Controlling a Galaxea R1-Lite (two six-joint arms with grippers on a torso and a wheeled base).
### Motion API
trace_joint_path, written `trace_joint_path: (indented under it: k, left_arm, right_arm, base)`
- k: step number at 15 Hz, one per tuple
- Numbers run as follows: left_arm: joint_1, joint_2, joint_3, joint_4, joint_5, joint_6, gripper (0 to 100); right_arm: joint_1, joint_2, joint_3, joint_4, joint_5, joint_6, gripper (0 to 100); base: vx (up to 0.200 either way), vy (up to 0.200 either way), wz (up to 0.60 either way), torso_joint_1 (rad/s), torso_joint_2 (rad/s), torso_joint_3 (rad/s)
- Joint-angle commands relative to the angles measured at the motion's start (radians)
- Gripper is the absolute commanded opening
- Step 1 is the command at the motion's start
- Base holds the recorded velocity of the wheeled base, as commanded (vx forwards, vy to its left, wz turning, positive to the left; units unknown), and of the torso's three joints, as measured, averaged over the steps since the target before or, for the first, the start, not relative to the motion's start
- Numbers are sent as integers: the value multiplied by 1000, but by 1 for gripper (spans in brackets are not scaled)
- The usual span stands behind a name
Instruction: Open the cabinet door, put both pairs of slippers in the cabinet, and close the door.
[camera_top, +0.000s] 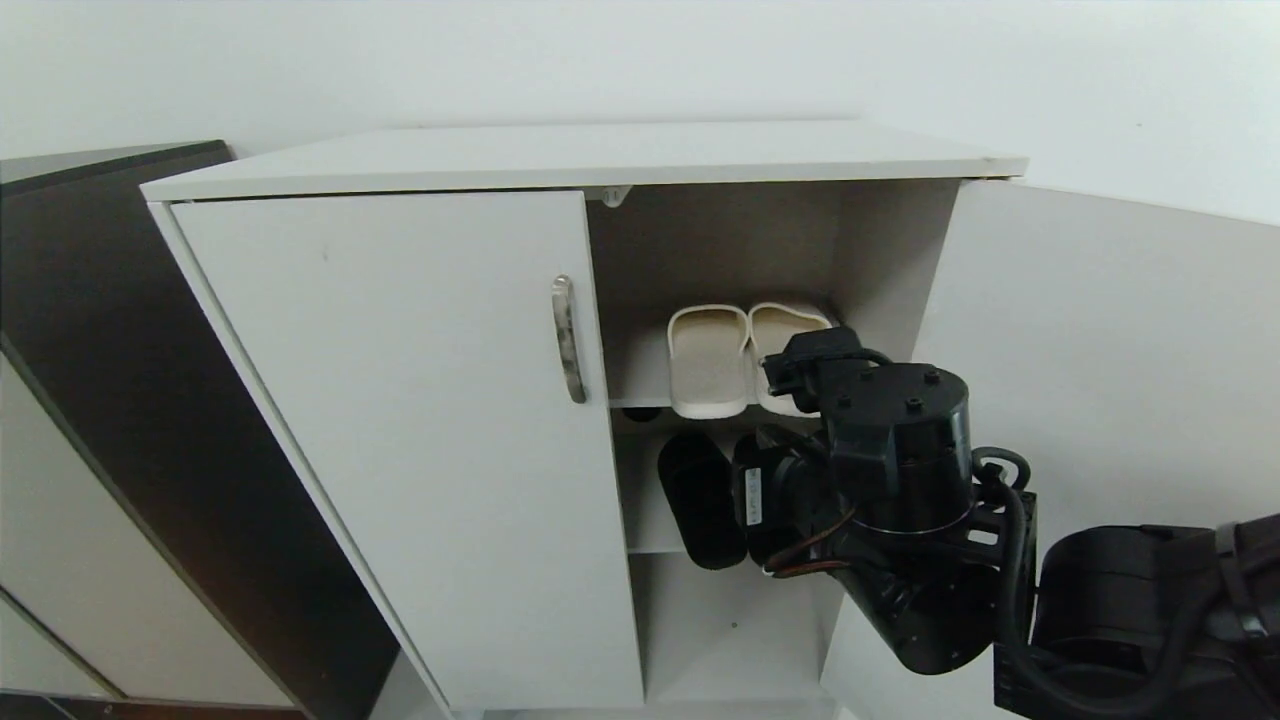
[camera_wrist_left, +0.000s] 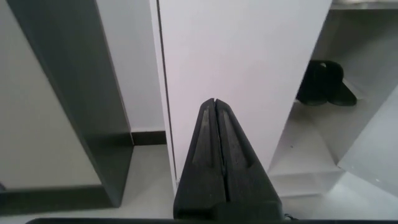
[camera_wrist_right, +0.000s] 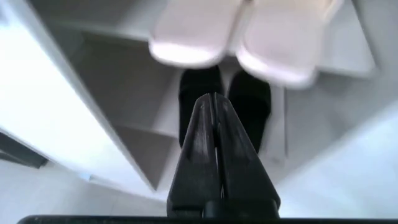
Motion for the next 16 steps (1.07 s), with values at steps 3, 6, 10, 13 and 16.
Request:
trace_joint_path:
  k: [3,6,10,13,16]
  left_arm:
    - [1,1,0,-1,0,-1,0]
    - [0,1,0,-1,0,-1,0]
    - [1,1,0,-1,0,-1,0]
    - [1,1,0,-1,0,-1,0]
    - [1,1,0,-1,0,-1,0]
  right_arm:
    - [1,8,1,-1,3,0,0]
    - [-3,26,12,-22,0,2,0]
    - [-5,48,46,-88,-2,-3,0]
    - [-11,69,58,-154,-5,-14,0]
    - [-11,69,64,-163,0,-14,0]
  base:
    - [-200,0,0,4,2,-2]
    - [-200,0,0,-1,4,2]
    - [-200,0,0,5,6,-1]
    - [-200,0,0,1,1,1]
    - [-200,0,0,1,2,4]
